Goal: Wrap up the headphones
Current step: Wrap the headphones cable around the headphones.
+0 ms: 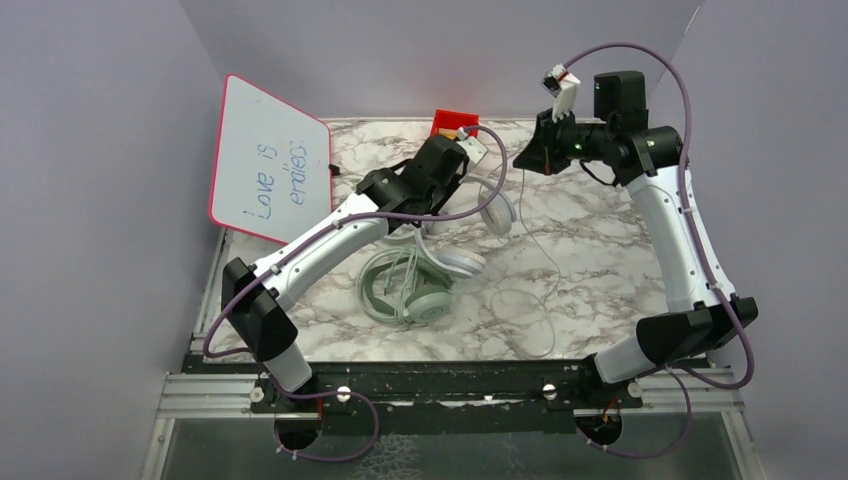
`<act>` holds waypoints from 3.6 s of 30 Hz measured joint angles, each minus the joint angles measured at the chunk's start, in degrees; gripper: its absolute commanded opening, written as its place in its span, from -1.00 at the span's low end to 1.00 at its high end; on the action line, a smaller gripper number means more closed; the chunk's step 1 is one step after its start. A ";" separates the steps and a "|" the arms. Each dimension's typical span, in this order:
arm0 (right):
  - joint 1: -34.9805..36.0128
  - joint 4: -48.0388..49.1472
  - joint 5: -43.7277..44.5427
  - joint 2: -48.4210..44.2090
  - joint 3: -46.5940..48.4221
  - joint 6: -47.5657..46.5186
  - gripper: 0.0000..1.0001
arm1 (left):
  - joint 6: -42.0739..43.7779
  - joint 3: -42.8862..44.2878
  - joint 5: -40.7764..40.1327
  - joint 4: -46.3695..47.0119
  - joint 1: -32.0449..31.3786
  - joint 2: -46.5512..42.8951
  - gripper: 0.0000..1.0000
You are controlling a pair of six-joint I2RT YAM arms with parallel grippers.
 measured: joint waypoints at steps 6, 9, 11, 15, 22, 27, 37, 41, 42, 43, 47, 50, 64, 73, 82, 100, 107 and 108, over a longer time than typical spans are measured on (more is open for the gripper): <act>1.14 -6.60 4.11 0.17 4.26 0.22 -0.99 | -0.46 1.79 -11.72 2.12 -0.28 0.04 -1.00; 1.70 -8.33 3.82 0.24 4.44 1.53 -0.99 | -0.37 2.10 -17.40 4.98 -1.09 0.04 -1.00; 1.86 -8.37 2.43 0.33 4.39 3.30 -0.99 | -0.26 1.99 -20.41 7.39 -1.40 0.09 -1.00; 2.01 -4.94 -3.41 0.09 2.51 9.25 -0.99 | -1.03 1.14 -25.31 15.45 -1.79 0.09 -1.00; 2.10 12.13 -10.75 -1.81 -7.63 26.58 -0.94 | -3.28 1.05 -30.42 27.30 -3.65 1.29 -1.00; 2.32 21.55 -10.67 -4.87 -11.98 34.77 -0.94 | -5.55 3.82 -33.62 32.11 -5.11 5.46 -1.00; 2.29 33.70 -5.86 -12.13 -20.57 38.95 -0.77 | -8.70 10.84 -35.08 33.55 -5.77 8.15 -1.00; 2.38 36.04 -5.86 -13.66 -22.60 38.86 -0.70 | -10.47 11.74 -35.06 34.34 -5.84 8.11 -1.00; 2.45 36.04 -5.92 -13.97 -23.06 38.71 -0.69 | -10.99 11.91 -35.04 34.53 -5.75 8.11 -1.00; 2.51 36.02 -5.97 -14.27 -23.56 38.49 -0.68 | -11.32 12.07 -35.01 34.75 -5.62 8.11 -1.00; 2.75 36.50 -6.08 -15.96 -26.36 37.94 -0.63 | -12.00 13.29 -34.77 34.84 -5.40 7.89 -1.00; 2.75 37.33 -6.16 -17.86 -28.74 37.77 -0.64 | -11.78 15.06 -34.42 34.21 -5.31 7.87 -1.00; 2.75 45.31 -7.15 -26.71 -43.19 37.00 -0.21 | -11.06 22.18 -34.29 32.39 -5.25 7.85 -1.00; 2.75 59.41 -9.68 -26.58 -52.19 36.96 0.18 | -13.18 23.52 -31.34 28.11 -5.22 6.78 -1.00; 2.75 70.62 -11.45 -27.61 -66.42 37.00 0.34 | -15.15 24.59 -27.52 24.33 -5.20 5.16 -1.00; 2.86 87.01 -18.62 -24.00 -76.24 36.83 0.41 | -17.29 27.91 -24.48 21.38 -5.20 4.22 -1.00; 3.23 92.19 -19.30 -20.46 -79.45 35.98 0.30 | -17.42 28.04 -24.26 20.20 -5.20 4.22 -1.00; 3.28 93.88 -19.58 -19.28 -80.04 36.20 0.29 | -17.46 28.09 -24.17 20.02 -5.20 4.22 -1.00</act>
